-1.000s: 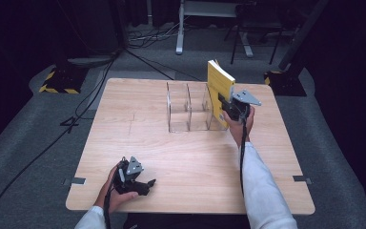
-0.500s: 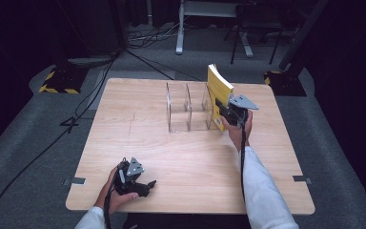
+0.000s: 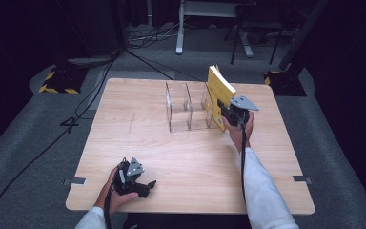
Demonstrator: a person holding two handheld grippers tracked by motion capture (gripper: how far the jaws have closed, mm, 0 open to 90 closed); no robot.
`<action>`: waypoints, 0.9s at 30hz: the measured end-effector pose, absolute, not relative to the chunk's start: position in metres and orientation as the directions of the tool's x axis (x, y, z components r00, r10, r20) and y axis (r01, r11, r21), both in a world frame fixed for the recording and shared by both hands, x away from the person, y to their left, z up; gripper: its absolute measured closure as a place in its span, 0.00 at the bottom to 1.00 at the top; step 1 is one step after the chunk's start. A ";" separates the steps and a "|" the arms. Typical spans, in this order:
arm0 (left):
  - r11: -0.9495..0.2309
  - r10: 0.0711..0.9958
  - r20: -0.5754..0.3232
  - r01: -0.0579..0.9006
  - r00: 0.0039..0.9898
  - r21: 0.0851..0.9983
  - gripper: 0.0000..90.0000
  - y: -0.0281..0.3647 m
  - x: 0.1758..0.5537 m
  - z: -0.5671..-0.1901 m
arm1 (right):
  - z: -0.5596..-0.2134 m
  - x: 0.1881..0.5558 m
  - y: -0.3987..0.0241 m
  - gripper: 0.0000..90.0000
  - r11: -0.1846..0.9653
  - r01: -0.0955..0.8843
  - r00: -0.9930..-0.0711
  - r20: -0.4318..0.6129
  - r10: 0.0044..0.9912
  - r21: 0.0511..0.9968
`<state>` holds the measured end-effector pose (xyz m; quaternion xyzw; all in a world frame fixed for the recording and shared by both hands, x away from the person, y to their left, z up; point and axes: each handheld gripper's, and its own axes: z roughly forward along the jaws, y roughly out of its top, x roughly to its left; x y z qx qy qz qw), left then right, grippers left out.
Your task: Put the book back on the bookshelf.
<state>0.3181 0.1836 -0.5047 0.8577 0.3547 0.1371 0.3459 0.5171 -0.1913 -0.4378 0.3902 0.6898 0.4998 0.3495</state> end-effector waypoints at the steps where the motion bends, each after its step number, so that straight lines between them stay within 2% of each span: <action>1: -0.510 0.703 -0.009 0.513 0.711 0.690 0.17 0.184 0.318 -0.505 | -0.437 0.518 -0.191 0.84 0.191 0.191 -0.448 -0.087 0.890 0.963; 7: -0.515 0.696 -0.009 0.508 0.718 0.690 0.17 0.183 0.318 -0.505 | -0.437 0.524 -0.192 0.85 0.180 0.174 -0.416 -0.094 0.904 0.968; 27: -0.519 0.691 -0.007 0.504 0.723 0.690 0.17 0.183 0.317 -0.505 | -0.442 0.526 -0.190 0.83 0.152 0.183 -0.445 -0.056 0.894 0.971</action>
